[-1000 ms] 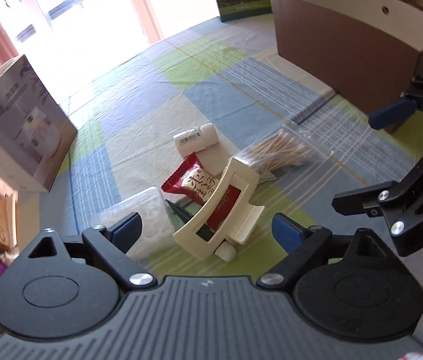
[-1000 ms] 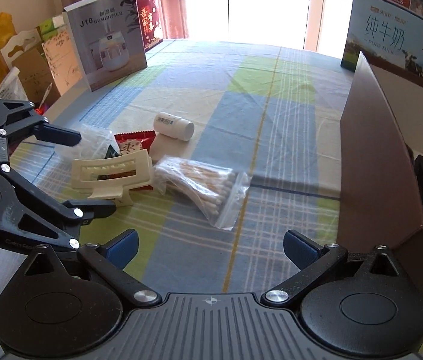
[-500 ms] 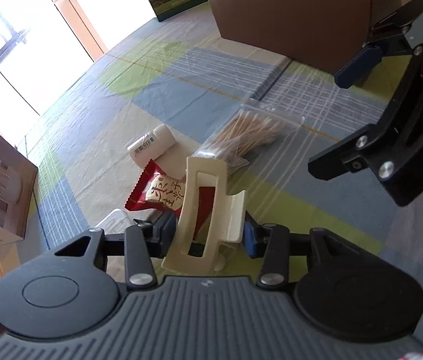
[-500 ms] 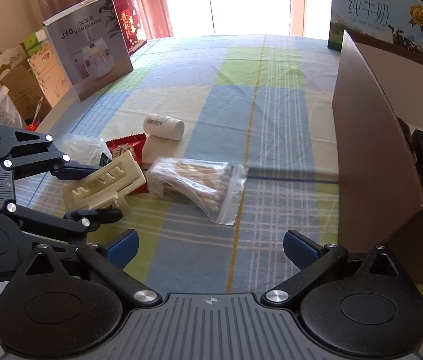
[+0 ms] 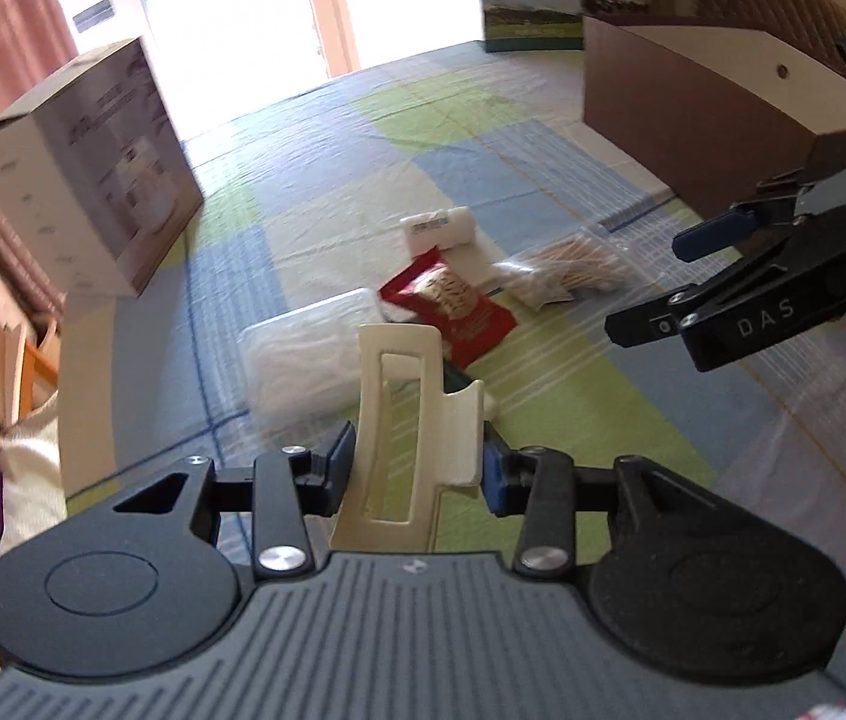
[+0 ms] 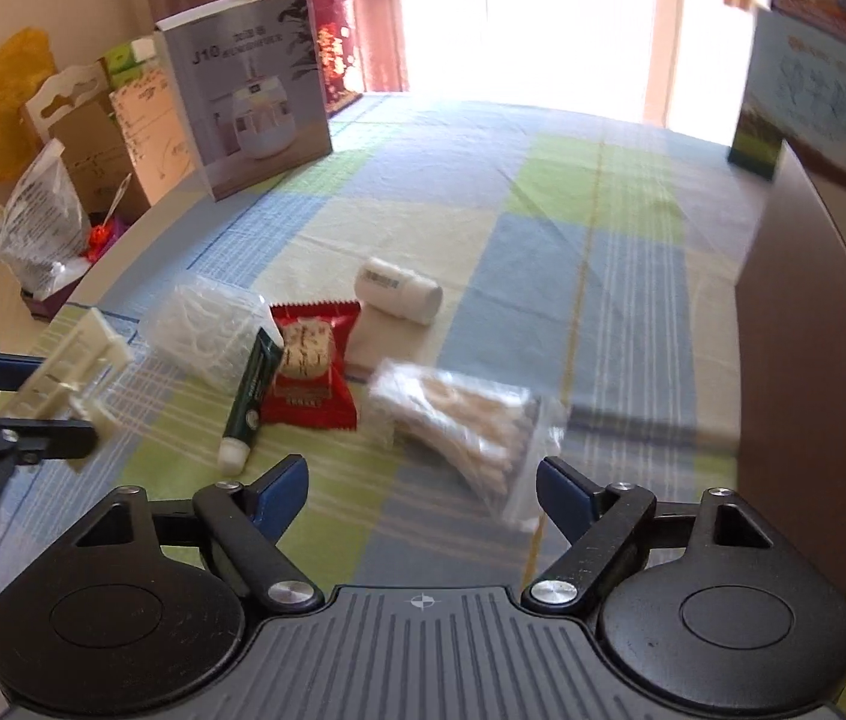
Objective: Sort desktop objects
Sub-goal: 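Grasp the cream hair clip with the left tool while the right tool grasps the cotton swab bag, then carry the hair clip with the left tool into the brown box while the right tool carries the swabs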
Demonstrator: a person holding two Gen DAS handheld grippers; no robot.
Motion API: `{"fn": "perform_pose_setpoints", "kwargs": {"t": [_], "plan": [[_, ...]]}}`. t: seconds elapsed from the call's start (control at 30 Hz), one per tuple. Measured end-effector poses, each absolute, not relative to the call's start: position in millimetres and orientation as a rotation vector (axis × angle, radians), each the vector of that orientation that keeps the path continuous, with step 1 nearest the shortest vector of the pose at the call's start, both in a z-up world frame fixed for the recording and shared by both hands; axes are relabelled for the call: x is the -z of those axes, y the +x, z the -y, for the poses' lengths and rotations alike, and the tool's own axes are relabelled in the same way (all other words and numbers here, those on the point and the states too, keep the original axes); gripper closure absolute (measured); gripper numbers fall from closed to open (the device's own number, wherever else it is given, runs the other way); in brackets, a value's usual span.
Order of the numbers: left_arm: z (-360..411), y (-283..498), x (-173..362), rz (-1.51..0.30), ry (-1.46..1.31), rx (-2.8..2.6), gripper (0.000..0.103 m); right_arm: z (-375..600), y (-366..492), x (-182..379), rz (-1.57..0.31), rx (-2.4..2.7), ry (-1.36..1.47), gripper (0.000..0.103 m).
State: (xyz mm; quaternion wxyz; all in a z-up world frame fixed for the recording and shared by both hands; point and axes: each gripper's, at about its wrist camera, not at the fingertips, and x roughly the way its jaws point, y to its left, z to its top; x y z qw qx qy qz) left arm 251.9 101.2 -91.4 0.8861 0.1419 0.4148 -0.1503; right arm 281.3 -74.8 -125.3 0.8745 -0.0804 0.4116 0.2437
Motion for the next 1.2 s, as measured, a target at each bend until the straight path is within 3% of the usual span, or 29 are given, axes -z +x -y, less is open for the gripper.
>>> {"fn": "perform_pose_setpoints", "kwargs": {"t": [0.2,0.4,0.57,0.7,0.93,1.07,1.2], "plan": [[-141.3,250.8,92.0,-0.916,0.168,0.153,0.065,50.7,302.9,141.5,-0.785,-0.633,-0.43,0.021],[-157.9,252.0,99.8,-0.957,0.068,0.083,0.065,43.2,319.1,163.3,-0.826,-0.748,-0.556,0.024],[-159.1,250.6,104.1,-0.979,0.035,0.068,0.065,55.5,326.2,156.7,-0.93,-0.764,-0.45,0.057],[-158.3,248.6,106.5,-0.994,0.014,0.07,0.065,61.9,314.1,149.5,-1.0,-0.774,-0.399,0.07],[-149.5,245.4,112.3,-1.025,-0.034,0.081,0.065,59.1,264.5,143.6,-1.048,-0.779,-0.336,0.07],[-142.0,242.6,118.0,-1.054,-0.036,0.078,0.065,52.4,251.4,146.2,-0.967,-0.761,-0.401,0.055],[-140.2,241.8,121.1,-1.065,-0.041,0.05,0.065,52.5,254.2,151.4,-0.955,-0.773,-0.381,0.053]]}}
